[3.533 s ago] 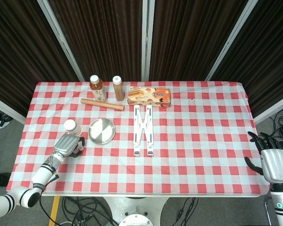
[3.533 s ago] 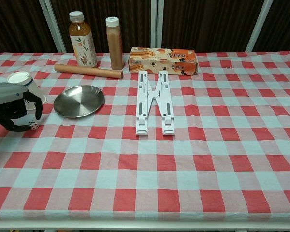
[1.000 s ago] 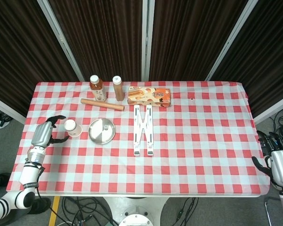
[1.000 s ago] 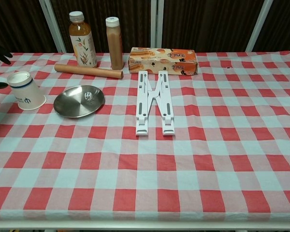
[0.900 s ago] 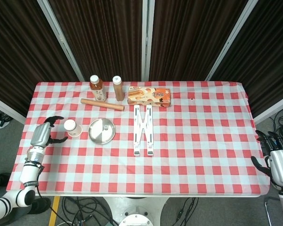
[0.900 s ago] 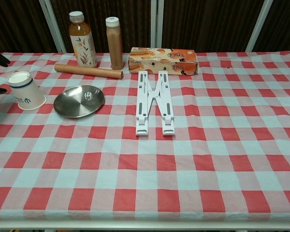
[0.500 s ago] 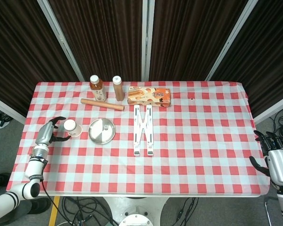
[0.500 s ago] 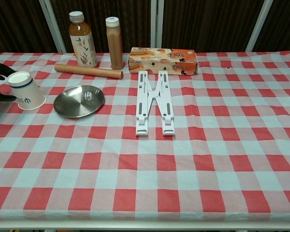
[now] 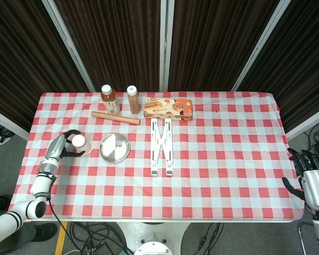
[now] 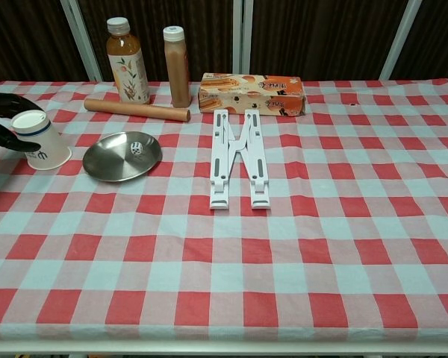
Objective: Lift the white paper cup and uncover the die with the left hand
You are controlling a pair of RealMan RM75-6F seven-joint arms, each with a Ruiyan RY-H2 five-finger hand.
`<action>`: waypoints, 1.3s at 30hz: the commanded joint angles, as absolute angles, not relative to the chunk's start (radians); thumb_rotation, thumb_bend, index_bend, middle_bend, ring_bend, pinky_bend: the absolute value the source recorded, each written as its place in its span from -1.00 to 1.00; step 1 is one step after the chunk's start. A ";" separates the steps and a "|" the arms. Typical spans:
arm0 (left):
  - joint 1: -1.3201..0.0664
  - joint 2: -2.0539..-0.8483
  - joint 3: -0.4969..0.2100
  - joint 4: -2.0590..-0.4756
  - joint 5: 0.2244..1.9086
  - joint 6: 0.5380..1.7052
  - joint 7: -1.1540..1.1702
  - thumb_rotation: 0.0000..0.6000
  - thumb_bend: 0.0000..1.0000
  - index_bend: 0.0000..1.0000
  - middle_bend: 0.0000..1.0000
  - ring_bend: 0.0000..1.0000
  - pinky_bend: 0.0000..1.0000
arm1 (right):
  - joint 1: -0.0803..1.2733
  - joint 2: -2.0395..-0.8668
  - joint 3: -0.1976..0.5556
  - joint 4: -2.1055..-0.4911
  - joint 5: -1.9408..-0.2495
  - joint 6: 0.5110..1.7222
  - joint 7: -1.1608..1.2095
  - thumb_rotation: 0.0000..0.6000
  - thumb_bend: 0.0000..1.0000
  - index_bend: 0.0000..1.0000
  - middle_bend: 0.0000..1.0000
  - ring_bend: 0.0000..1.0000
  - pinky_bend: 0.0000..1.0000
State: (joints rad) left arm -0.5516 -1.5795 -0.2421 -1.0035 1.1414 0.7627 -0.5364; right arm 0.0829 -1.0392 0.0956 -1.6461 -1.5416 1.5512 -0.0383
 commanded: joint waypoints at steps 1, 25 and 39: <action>-0.551 -1.584 -0.247 -0.997 1.141 0.763 -0.542 1.00 -0.57 -0.42 -0.44 -0.66 -0.39 | 0.083 -1.039 0.096 -1.647 -1.542 1.551 -0.039 1.00 -0.69 -0.69 -0.31 -0.66 -0.49; -0.677 -1.528 -0.286 -1.205 1.299 0.831 -0.475 1.00 -0.39 -0.06 -0.03 -0.33 -0.07 | 0.103 -1.050 0.097 -1.631 -1.544 1.523 -0.027 1.00 -0.69 -0.69 -0.30 -0.66 -0.49; -0.773 -1.659 -0.259 -1.080 1.215 0.753 -0.281 1.00 -0.40 -0.06 -0.03 -0.33 -0.07 | 0.106 -1.055 0.095 -1.609 -1.533 1.510 -0.001 1.00 -0.69 -0.69 -0.30 -0.66 -0.49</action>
